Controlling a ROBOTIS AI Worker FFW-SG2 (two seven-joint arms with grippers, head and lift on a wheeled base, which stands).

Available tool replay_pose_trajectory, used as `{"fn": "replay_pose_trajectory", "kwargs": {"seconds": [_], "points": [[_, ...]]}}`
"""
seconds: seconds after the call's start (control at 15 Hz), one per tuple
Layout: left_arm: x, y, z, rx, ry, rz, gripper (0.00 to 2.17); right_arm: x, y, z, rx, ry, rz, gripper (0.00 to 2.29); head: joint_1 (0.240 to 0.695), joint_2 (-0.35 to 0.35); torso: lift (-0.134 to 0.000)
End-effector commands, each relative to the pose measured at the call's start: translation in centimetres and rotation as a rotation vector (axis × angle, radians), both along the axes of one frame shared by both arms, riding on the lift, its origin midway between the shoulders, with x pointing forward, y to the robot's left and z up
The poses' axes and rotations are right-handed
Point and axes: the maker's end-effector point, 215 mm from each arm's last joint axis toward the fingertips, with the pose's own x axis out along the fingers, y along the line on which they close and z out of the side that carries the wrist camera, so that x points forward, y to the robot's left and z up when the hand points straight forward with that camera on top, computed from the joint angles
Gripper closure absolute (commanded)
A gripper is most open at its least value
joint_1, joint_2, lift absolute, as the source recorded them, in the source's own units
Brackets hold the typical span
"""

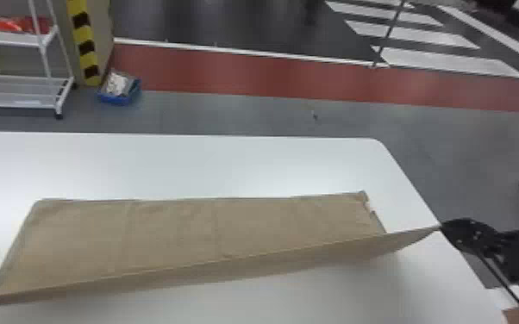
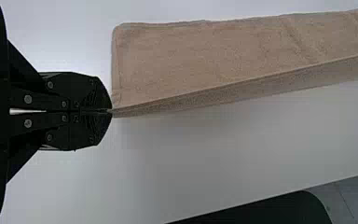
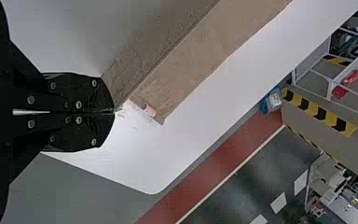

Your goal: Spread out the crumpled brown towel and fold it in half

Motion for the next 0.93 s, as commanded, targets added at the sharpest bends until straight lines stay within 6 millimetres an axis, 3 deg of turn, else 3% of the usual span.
{"fn": "replay_pose_trajectory", "kwargs": {"seconds": [0.0,0.2,0.33,0.6,0.87], "points": [[3.9,-1.5,0.3,-0.013,-0.015,0.007,1.73,2.4,0.2,-0.4,0.0,0.013,-0.013,1.75,0.695,-0.233,-0.125],[6.9,-3.5,-1.2,0.007,0.0,-0.028,1.73,5.0,0.8,-0.9,-0.02,0.034,-0.009,1.75,0.695,-0.228,-0.125],[9.0,-4.4,-2.1,0.005,0.01,-0.032,1.73,6.4,0.1,-1.3,-0.031,0.05,-0.025,1.75,0.695,-0.23,-0.125],[13.4,-4.3,-3.1,0.003,0.006,-0.001,1.73,8.4,-0.9,-2.2,-0.047,0.081,-0.045,1.75,0.695,-0.239,-0.125],[16.5,-3.7,-2.3,-0.006,-0.019,0.027,1.73,10.5,-1.5,-2.1,-0.041,0.087,-0.062,1.75,0.695,-0.23,-0.125]]}}
